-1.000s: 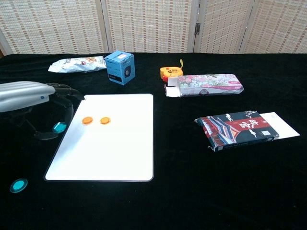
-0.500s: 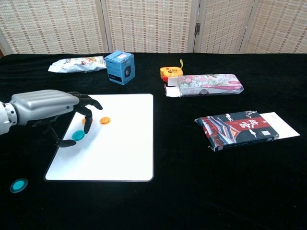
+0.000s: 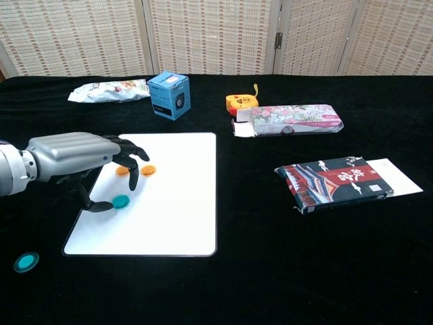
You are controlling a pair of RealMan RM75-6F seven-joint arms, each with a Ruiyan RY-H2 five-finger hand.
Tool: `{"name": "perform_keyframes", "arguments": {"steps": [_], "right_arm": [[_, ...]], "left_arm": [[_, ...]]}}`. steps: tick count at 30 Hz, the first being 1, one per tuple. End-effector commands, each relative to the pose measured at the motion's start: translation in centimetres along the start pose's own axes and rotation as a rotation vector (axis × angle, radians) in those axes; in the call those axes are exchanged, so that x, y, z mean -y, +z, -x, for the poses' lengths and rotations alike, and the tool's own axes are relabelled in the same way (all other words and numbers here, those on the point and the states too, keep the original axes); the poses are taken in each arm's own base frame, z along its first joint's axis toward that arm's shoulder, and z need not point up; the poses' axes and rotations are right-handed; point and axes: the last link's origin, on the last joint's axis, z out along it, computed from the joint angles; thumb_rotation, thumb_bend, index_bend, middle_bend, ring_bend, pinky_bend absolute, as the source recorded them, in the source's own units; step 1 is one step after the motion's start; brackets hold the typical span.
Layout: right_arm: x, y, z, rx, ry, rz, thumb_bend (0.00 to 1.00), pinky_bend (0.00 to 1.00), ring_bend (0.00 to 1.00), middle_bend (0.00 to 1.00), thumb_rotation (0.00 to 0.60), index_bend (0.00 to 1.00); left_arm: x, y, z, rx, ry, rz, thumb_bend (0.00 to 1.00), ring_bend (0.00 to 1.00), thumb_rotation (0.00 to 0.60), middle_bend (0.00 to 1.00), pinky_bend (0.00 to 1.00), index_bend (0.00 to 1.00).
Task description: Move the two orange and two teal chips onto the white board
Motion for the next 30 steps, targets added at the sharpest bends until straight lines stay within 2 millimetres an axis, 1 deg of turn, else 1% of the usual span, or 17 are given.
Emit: {"name": "perform_keyframes", "arguments": {"steps": [1, 5, 10, 17, 21, 26, 30], "right_arm": [[0.0, 0.0, 0.0, -0.001, 0.000, 0.000, 0.36, 0.00, 0.00, 0.02, 0.600, 0.00], [0.1, 0.0, 0.0, -0.001, 0.000, -0.002, 0.36, 0.00, 0.00, 0.02, 0.600, 0.00], [0.3, 0.2, -0.1, -0.002, 0.000, -0.012, 0.36, 0.00, 0.00, 0.02, 0.600, 0.00], [0.7, 0.3, 0.0, 0.000, -0.001, -0.024, 0.36, 0.00, 0.00, 0.02, 0.600, 0.00], [0.8, 0.2, 0.1, 0.000, 0.000, -0.027, 0.36, 0.00, 0.00, 0.02, 0.600, 0.00], [1.0, 0.4, 0.1, -0.001, -0.002, -0.033, 0.36, 0.00, 0.00, 0.02, 0.600, 0.00], [1.3, 0.6, 0.2, 0.002, -0.002, -0.046, 0.36, 0.00, 0.00, 0.02, 0.600, 0.00]], "left_arm": [[0.1, -0.4, -0.1, -0.001, 0.008, -0.001, 0.38, 0.00, 0.600, 0.12, 0.00, 0.37], [0.6, -1.5, -0.2, -0.013, 0.021, -0.010, 0.38, 0.00, 0.600, 0.12, 0.00, 0.37], [2.1, -3.9, -0.2, -0.034, 0.034, -0.036, 0.38, 0.00, 0.600, 0.12, 0.00, 0.42], [4.4, -7.7, 0.9, -0.041, 0.074, -0.040, 0.38, 0.00, 0.600, 0.12, 0.00, 0.45], [5.3, -9.6, 1.5, -0.059, 0.057, -0.031, 0.38, 0.00, 0.600, 0.12, 0.00, 0.45], [5.9, -11.6, 2.7, -0.065, 0.038, -0.006, 0.38, 0.00, 0.600, 0.12, 0.00, 0.45], [5.6, -12.6, 3.7, -0.062, 0.034, 0.034, 0.38, 0.00, 0.600, 0.12, 0.00, 0.45]]}}
